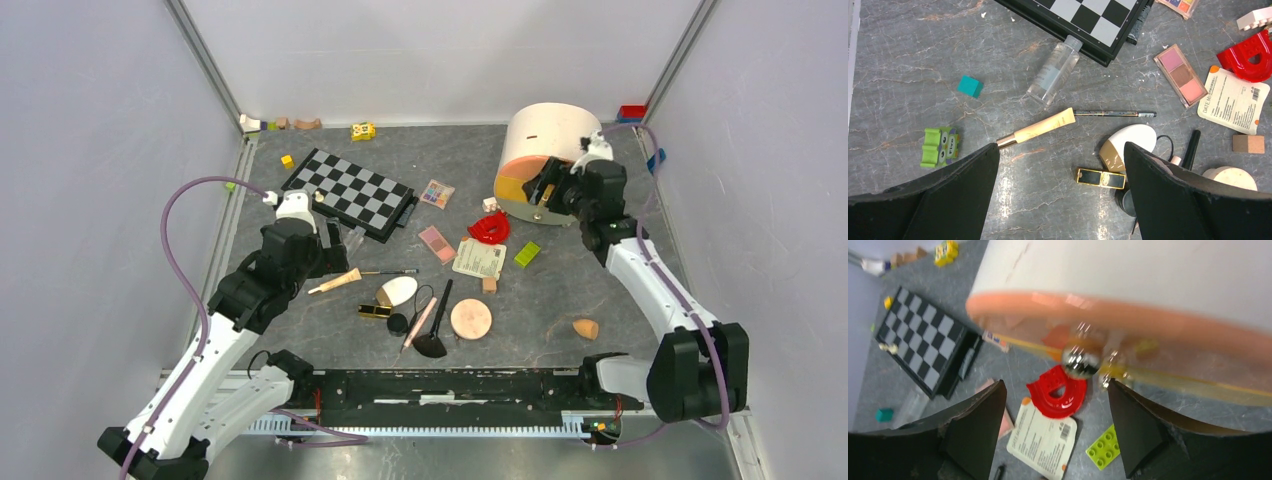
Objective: Organize the makeup
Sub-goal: Move the storage box to the center of the board.
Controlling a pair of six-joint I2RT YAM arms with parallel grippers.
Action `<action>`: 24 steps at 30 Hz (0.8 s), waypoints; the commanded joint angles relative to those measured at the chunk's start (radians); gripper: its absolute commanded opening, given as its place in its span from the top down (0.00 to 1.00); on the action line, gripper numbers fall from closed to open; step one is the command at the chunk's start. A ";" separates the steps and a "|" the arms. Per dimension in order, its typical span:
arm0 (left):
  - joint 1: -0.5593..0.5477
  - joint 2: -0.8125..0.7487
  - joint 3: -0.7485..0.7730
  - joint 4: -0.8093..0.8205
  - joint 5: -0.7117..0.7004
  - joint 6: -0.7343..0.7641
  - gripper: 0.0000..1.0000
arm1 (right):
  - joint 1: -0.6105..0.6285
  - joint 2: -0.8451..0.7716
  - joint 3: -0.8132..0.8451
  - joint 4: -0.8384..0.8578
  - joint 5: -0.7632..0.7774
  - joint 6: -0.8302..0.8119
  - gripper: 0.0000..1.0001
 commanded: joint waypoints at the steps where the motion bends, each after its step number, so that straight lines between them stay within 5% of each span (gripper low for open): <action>1: 0.004 0.001 0.008 0.028 0.010 0.012 0.00 | 0.072 -0.058 -0.098 0.072 0.080 -0.065 0.18; 11: 0.004 0.008 0.008 0.028 0.015 0.014 0.00 | 0.112 -0.081 -0.404 0.362 0.195 -0.088 0.19; 24: 0.004 0.011 0.008 0.028 0.020 0.015 0.00 | 0.111 0.069 -0.458 0.634 0.282 -0.041 0.30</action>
